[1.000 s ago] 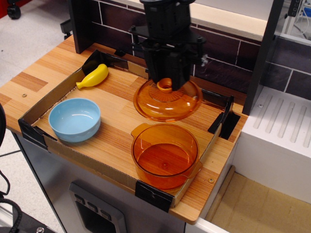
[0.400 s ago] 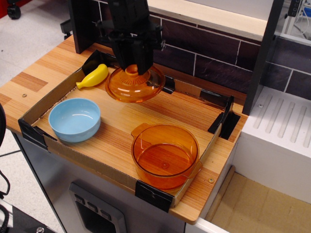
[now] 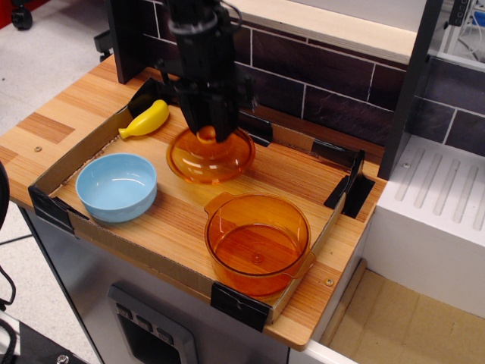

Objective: Take lid off pot

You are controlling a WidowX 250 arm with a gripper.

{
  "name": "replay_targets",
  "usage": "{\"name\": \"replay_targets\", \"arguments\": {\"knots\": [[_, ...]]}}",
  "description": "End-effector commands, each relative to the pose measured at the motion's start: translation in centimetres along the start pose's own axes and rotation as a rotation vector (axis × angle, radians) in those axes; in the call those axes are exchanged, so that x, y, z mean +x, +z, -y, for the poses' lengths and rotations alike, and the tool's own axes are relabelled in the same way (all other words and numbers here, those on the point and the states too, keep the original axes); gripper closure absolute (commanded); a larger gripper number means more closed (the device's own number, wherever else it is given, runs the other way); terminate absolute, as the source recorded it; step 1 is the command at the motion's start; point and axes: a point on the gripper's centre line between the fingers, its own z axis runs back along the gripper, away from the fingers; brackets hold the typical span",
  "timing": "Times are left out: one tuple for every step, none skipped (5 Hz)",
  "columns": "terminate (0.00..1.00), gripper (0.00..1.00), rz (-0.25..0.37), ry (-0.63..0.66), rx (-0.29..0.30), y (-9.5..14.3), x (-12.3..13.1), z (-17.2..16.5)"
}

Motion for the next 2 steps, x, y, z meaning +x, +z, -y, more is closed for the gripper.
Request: {"name": "replay_targets", "arguments": {"knots": [[0.0, 1.0, 0.046, 0.017, 0.048, -0.49, 1.09, -0.27], [0.0, 1.0, 0.058, 0.023, 0.055, -0.67, 1.49, -0.34]]}}
